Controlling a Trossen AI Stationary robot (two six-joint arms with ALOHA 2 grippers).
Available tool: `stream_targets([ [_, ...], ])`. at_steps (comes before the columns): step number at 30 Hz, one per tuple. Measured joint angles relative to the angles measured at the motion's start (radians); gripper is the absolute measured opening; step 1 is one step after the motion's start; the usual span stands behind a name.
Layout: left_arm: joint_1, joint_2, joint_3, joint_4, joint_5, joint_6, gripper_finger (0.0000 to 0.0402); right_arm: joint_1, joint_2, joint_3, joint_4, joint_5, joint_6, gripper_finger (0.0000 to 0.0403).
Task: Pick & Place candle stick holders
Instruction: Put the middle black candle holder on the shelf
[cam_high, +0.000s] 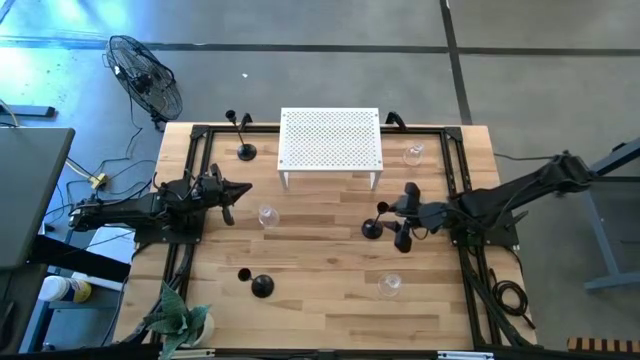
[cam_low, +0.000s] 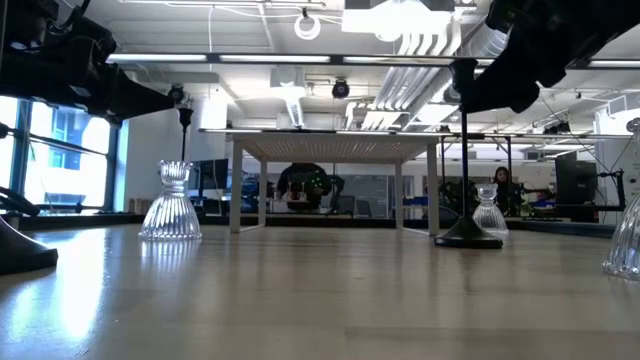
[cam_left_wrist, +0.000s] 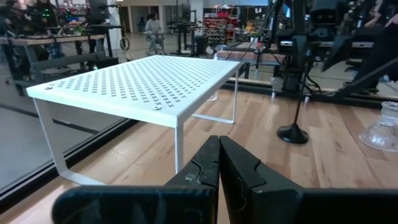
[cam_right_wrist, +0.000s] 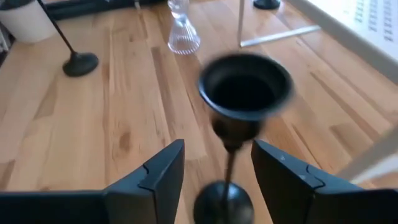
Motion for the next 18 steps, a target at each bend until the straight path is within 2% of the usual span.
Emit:
stream_targets([
  [7,0.000,0.000,0.000,0.002,-0.004,0.000,0.0002,0.000,0.052,0.000,0.072,0.033,-0.001,0.0169],
  [18,0.000,0.000,0.000,0.002,-0.004,-0.008,0.0002,-0.001,0.061,0.000,0.121,0.040,0.000,0.0071],
])
